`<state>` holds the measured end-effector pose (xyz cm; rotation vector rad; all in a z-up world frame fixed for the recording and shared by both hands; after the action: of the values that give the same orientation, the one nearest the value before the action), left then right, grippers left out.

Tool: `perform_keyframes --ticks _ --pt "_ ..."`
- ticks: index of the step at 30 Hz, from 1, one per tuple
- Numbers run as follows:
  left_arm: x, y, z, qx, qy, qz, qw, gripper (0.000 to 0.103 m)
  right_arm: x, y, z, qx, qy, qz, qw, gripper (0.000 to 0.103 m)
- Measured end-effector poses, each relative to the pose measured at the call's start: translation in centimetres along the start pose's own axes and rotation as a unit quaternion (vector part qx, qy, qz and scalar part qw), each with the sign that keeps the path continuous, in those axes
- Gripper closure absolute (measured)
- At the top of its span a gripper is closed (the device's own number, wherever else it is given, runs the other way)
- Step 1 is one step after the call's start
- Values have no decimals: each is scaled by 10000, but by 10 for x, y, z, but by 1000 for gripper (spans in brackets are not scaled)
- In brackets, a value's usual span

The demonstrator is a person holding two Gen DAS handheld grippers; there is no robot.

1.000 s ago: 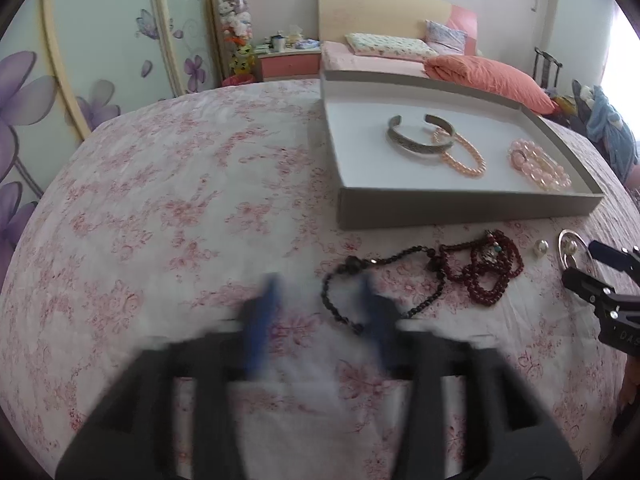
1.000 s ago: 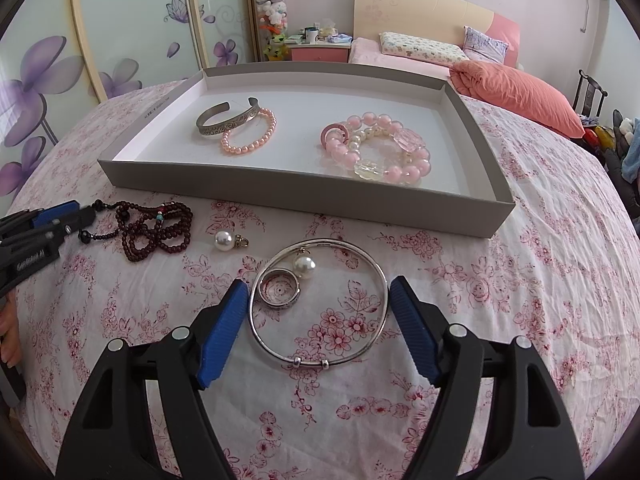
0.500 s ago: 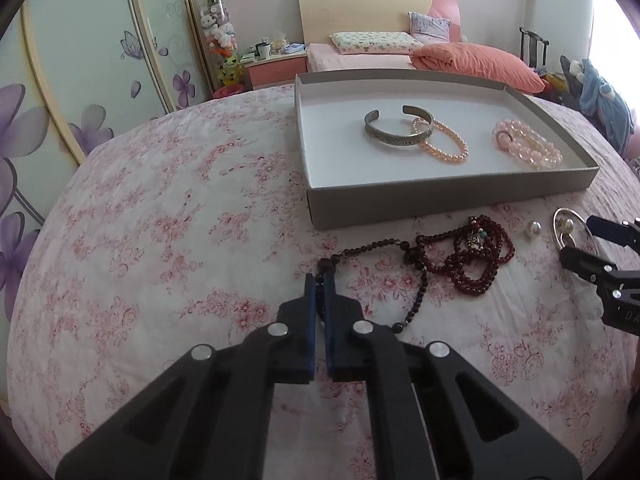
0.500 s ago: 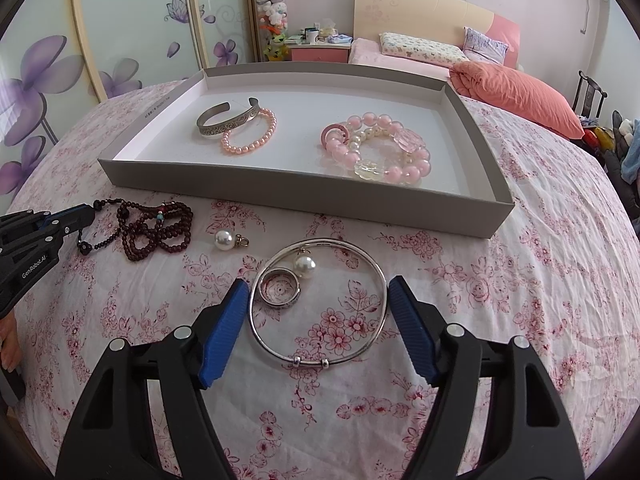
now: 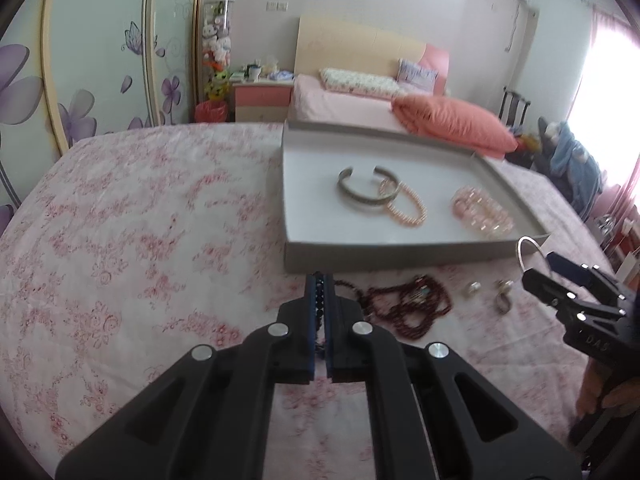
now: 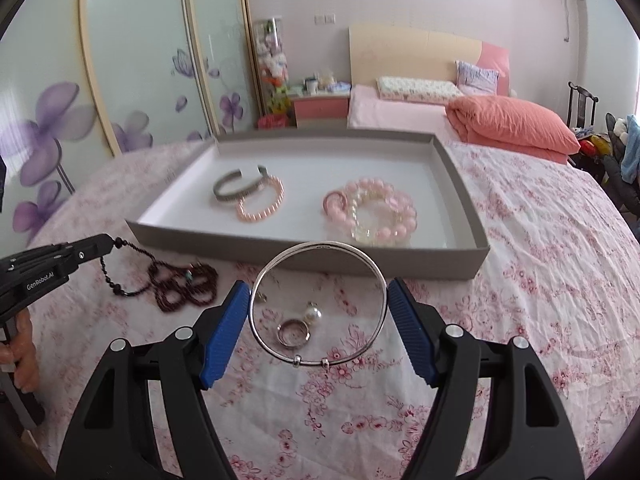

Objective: Organize jewelry
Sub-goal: 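Grasp the black bead necklace with the left gripper while the right grasps the silver bangle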

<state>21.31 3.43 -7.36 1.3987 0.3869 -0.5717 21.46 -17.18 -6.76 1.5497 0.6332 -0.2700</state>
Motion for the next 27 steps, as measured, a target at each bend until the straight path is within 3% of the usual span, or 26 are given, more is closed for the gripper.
perform_keyframes --ticks 12,18,27 --pt "-31 11 15 -223 -388 490 9978 99 -16 0 6 97 -97 171 9998 32" --pt "-48 12 23 -228 -293 735 9966 99 -26 2 9 160 -205 382 9989 32" --pt "-76 17 43 109 -71 1284 9916 98 -59 16 3 6 -448 1188 9919 32"
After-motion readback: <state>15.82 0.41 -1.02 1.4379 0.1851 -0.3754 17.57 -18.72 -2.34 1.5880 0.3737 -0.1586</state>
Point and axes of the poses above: each gripper's, at about its wrist camera, not at the fingertips, and x roughly the way its jaws point, z to its right, y to its top, the point moved 3 cm from there along x, roughly the way its jaws point, and after that the axes turned 8 degrees about z, right-handed, at the moved point
